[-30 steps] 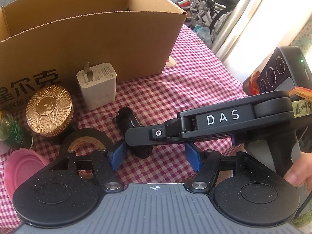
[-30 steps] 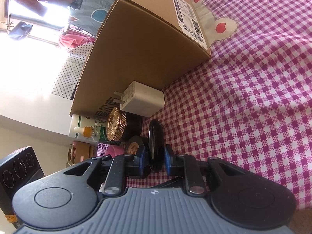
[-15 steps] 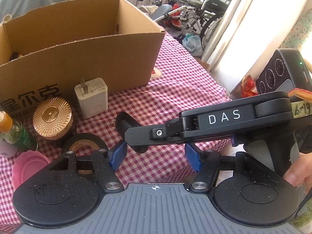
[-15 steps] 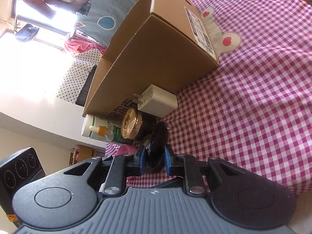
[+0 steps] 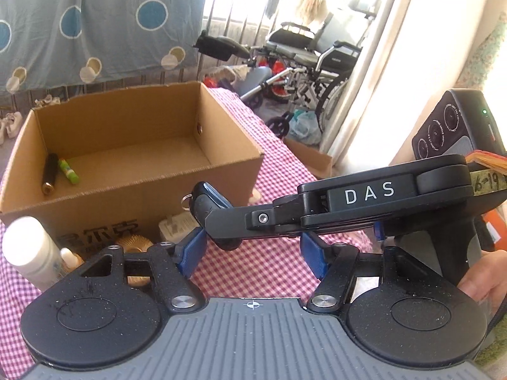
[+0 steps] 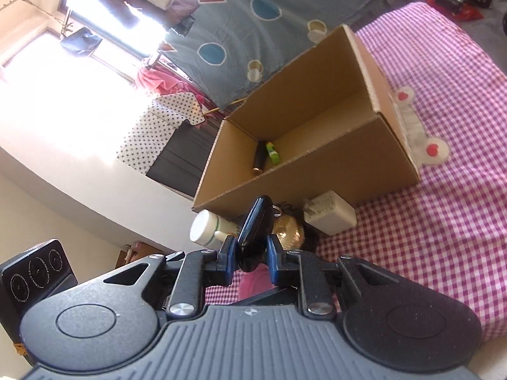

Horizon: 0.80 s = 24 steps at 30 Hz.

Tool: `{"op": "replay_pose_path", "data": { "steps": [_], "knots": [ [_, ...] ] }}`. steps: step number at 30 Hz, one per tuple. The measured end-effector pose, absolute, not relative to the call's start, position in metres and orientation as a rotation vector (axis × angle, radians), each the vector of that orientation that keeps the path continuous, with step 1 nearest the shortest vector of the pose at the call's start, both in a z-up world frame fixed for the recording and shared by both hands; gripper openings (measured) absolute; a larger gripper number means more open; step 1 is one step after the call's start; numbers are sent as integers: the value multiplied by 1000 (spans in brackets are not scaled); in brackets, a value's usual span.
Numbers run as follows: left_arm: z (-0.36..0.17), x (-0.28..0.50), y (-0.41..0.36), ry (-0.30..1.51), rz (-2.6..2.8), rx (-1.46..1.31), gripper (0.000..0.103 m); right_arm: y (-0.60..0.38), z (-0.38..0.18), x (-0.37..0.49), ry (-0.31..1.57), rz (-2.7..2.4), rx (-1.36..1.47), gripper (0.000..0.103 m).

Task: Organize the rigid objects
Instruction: 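Lift the black key fob with the right gripper and carry it into the box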

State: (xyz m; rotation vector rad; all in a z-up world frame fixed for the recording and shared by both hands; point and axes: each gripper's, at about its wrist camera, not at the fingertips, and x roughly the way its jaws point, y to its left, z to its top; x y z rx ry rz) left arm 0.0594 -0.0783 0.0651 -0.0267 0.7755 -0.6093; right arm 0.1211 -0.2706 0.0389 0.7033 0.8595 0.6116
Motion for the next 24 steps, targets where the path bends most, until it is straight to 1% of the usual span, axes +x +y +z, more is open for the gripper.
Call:
{"op": "replay_pose_path", "data": {
  "steps": [6, 11, 16, 21, 24],
  "knots": [
    [90, 99, -53, 770, -546, -38, 65, -242, 64, 177, 872, 688, 674, 22],
    [93, 154, -39, 835, -495, -37, 65, -218, 59, 250, 975, 729, 716, 22],
    [80, 217, -28, 923, -459, -37, 65, -197, 37, 326, 1109, 726, 773, 22],
    [55, 271, -20, 1029, -410, -73, 65, -177, 10, 384, 1186, 721, 813, 22],
    [42, 291, -16, 1069, -345, -62, 63, -165, 0, 405, 1207, 693, 803, 22]
  ]
}}
